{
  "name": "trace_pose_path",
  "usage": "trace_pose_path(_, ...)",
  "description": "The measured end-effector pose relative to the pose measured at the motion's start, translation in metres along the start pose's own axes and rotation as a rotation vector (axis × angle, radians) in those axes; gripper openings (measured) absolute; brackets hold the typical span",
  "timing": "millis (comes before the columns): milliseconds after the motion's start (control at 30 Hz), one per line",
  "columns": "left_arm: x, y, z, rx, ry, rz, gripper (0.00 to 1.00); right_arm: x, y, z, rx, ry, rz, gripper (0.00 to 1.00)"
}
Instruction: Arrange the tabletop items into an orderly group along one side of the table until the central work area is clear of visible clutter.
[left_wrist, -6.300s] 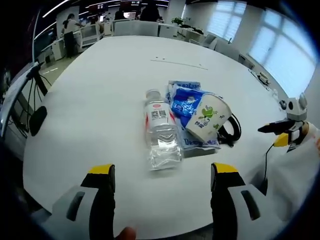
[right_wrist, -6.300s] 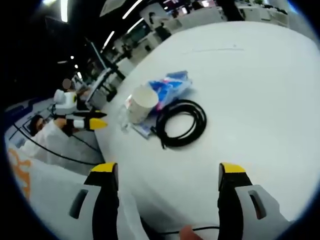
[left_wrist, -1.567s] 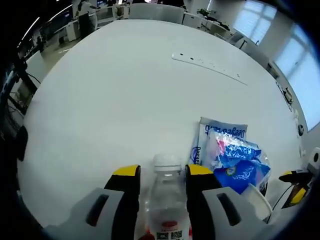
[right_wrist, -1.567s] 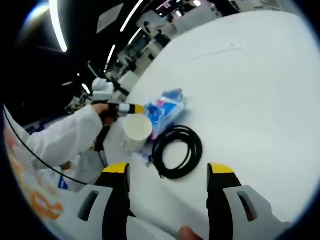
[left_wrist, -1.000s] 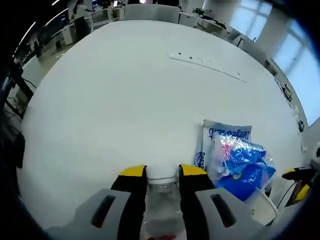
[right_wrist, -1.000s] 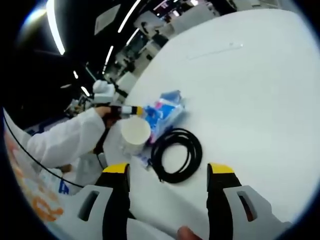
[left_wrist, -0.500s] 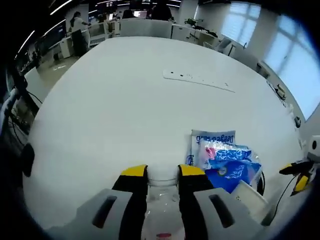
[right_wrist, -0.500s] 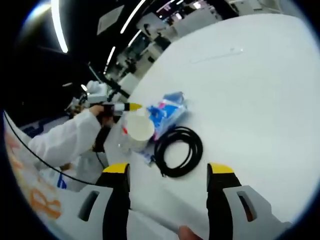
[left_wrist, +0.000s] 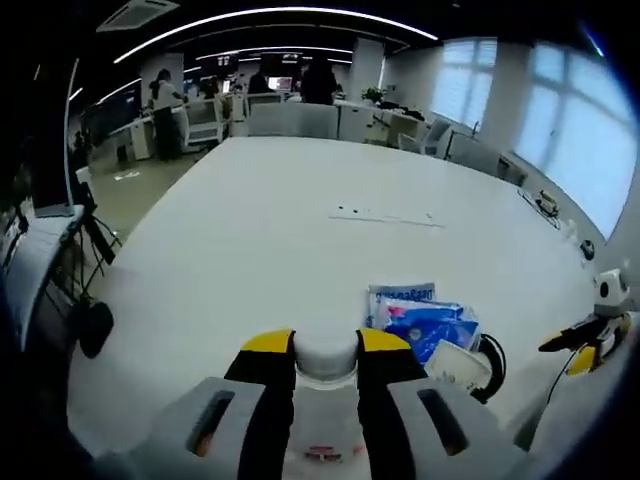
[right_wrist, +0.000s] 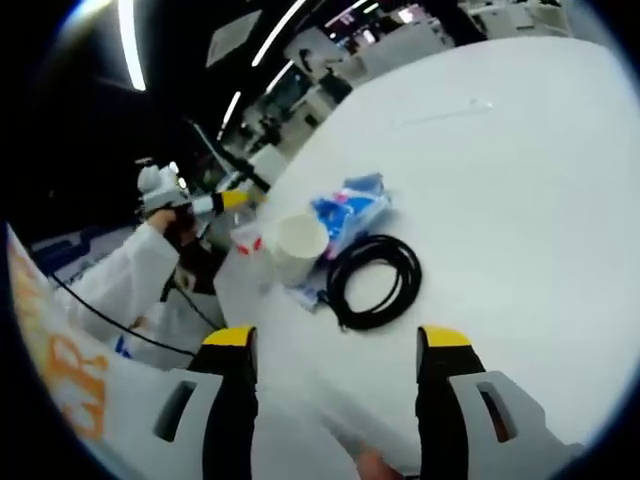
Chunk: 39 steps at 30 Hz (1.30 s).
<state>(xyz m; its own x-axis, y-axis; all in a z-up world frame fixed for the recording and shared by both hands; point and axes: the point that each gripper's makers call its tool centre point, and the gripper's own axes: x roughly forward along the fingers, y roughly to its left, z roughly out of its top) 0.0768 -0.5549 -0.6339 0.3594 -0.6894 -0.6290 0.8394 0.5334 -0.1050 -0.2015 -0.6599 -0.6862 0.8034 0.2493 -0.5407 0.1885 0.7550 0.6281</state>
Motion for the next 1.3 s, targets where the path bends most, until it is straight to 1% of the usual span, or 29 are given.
trace_pose_path(100, -0.01, -0.001, -0.003, 0.01, -0.044, 0.006, 0.21, -0.001, 0.002, 0.002, -0.007, -0.01, 0.002, 0.64)
trace_pose_path(267, -0.029, -0.006, -0.01, 0.04, -0.103, 0.019, 0.21, -0.002, 0.004, 0.003, -0.025, -0.013, 0.002, 0.64)
trace_pose_path(433, -0.043, -0.006, -0.018, 0.029, -0.145, 0.048, 0.21, -0.001, 0.007, -0.002, -0.031, -0.007, 0.007, 0.64)
trace_pose_path(533, -0.049, -0.006, -0.022, 0.023, -0.173, 0.047, 0.21, -0.001, 0.009, -0.005, -0.039, 0.003, 0.009, 0.64)
trace_pose_path(667, -0.054, -0.003, -0.025, 0.013, -0.189, 0.057, 0.21, 0.0, 0.01, -0.007, -0.048, 0.013, 0.013, 0.64)
trace_pose_path(800, -0.058, -0.004, -0.027, 0.007, -0.207, 0.07, 0.22, 0.0, 0.011, -0.006, -0.053, 0.013, 0.015, 0.64)
trace_pose_path(967, -0.06, -0.009, -0.029, 0.03, -0.215, 0.087, 0.22, 0.001, 0.011, -0.008, -0.052, 0.018, 0.017, 0.64)
trace_pose_path(1033, -0.061, -0.008, -0.029, 0.01, -0.22, 0.096, 0.22, 0.001, 0.01, -0.008, -0.052, 0.018, 0.017, 0.64)
trace_pose_path(1167, -0.061, -0.01, -0.03, -0.007, -0.232, 0.089, 0.23, 0.002, 0.01, -0.007, -0.053, 0.016, 0.016, 0.64)
trace_pose_path(1200, -0.06, -0.01, -0.032, -0.013, -0.224, 0.089, 0.24, 0.002, 0.01, -0.007, -0.053, 0.018, 0.016, 0.64)
trace_pose_path(1233, -0.06, -0.01, -0.034, -0.011, -0.218, 0.092, 0.27, 0.002, 0.01, -0.007, -0.054, 0.018, 0.015, 0.64)
trace_pose_path(1300, -0.062, -0.01, -0.035, 0.004, -0.217, 0.111, 0.38, 0.002, 0.01, -0.007, -0.056, 0.02, 0.015, 0.64)
